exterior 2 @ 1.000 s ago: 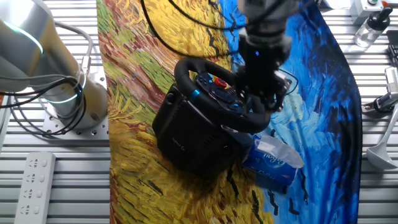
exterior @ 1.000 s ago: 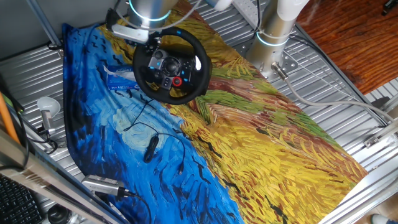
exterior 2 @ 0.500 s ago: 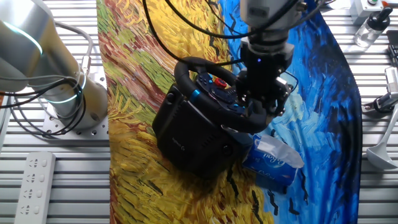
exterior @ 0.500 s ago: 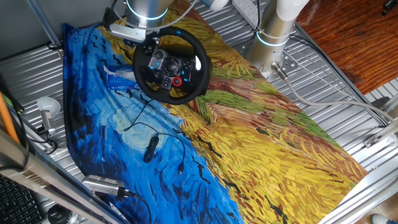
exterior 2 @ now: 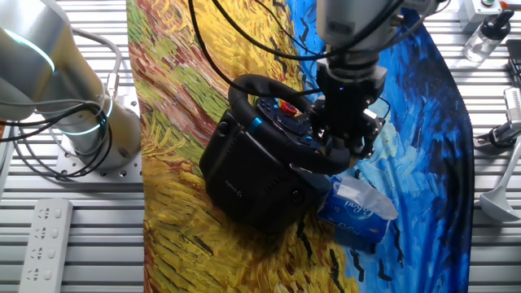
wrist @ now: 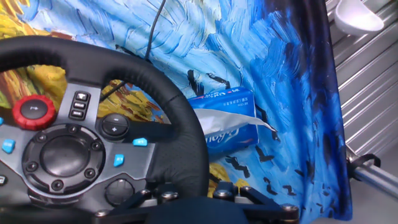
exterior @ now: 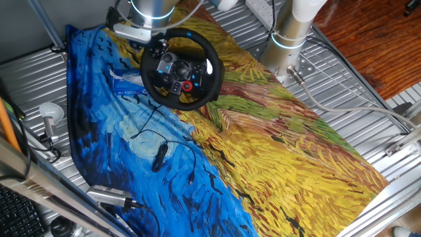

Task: Rotate the steering wheel 90 degrees clockwise

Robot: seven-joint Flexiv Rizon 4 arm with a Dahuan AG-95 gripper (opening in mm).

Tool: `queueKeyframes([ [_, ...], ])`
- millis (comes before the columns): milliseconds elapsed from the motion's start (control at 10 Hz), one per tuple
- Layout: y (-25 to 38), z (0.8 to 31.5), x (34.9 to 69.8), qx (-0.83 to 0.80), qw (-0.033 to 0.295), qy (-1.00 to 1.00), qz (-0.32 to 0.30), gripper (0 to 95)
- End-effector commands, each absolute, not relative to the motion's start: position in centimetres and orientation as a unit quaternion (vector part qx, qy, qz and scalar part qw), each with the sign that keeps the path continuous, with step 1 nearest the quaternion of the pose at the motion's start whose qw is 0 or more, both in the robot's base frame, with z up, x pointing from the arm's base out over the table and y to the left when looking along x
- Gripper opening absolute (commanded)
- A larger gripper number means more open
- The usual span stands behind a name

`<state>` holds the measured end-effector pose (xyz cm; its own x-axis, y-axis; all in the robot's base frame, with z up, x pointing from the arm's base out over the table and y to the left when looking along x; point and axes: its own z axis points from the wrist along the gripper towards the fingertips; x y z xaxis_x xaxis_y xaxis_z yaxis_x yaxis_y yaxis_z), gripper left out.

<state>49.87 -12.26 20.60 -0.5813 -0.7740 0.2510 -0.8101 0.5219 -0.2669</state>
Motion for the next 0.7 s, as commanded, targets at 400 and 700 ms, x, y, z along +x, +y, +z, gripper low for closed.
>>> queueKeyframes([
  [400,-12.28,20.62,49.89,0.444,0.056,-0.879,0.166,38.0],
  [700,-12.29,20.60,49.88,0.432,0.063,-0.889,0.141,38.0],
])
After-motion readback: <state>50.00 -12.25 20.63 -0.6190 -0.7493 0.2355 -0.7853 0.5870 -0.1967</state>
